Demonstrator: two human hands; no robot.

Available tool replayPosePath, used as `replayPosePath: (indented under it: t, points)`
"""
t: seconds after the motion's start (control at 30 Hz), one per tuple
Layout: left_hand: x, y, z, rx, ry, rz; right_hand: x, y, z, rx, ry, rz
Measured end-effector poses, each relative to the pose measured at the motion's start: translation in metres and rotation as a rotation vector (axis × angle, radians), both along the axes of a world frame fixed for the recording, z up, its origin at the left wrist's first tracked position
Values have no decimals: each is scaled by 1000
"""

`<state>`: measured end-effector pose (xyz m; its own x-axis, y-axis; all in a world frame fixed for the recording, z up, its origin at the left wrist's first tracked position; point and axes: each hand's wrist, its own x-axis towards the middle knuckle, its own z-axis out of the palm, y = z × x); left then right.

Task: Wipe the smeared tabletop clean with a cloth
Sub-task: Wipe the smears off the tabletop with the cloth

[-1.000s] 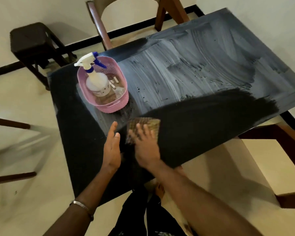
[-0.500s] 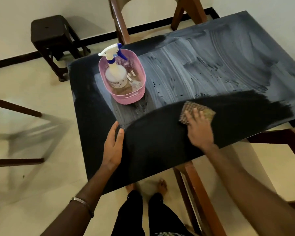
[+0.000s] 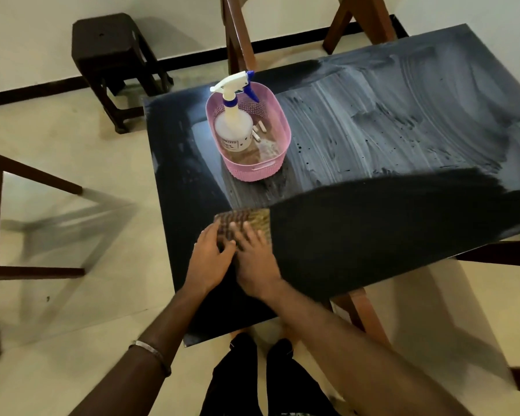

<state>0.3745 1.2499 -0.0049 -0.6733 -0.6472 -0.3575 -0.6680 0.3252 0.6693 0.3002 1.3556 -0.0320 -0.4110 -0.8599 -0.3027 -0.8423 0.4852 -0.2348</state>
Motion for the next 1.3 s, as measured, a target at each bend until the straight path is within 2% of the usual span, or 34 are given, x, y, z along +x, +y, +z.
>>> replayPosePath:
  t: [0.07, 0.13, 0.2, 0.27, 0.33, 0.4, 0.47, 0.53, 0.67, 0.77, 0.83, 0.9, 0.97, 1.03, 1.1, 1.2, 1.3]
  points:
    - [5, -8, 2, 13, -10, 101, 22, -1, -6, 30, 6, 170]
    - [10, -15, 3, -26, -15, 114, 10, 15, -8, -21, -2, 184]
    - [12, -19, 4, -40, 6, 85, -25, 40, -7, -73, 22, 29]
    - [13, -21, 6, 3, 25, 91, -77, 74, -3, -73, 102, -214]
    - [14, -22, 8, 47, 51, 101, -135, 111, 3, -27, 169, -429]
    - [15, -24, 9, 74, 89, 114, -182, 136, 6, 30, 152, -635]
    - [16, -27, 10, 92, 111, 126, -205, 136, 5, 76, 102, -810]
    - [17, -29, 10, 94, 125, 138, -196, 108, 1, 85, 117, -872]
    - [20, -37, 11, 77, 175, 163, -111, 21, 4, -19, 167, -561]
    - [23, -41, 15, 46, 222, 169, -21, -37, 1, -95, 48, -256]
    - [26, -44, 17, 35, 242, 171, 28, -57, -4, -51, -9, 21]
    - [28, -49, 18, 40, 229, 164, 44, -60, -7, -47, -39, 177]
    - [27, -54, 17, 47, 223, 155, 27, -49, -7, -50, -38, 215]
    - [25, -58, 16, 57, 231, 143, -9, -28, -7, -96, -1, 109]
    - [21, -59, 15, 66, 238, 124, -62, 5, -3, -117, 66, -117]
    - [13, -54, 14, 84, 234, 85, -150, 73, -1, -35, 154, -449]
    - [4, -48, 15, 99, 225, 46, -204, 128, -1, 63, 123, -764]
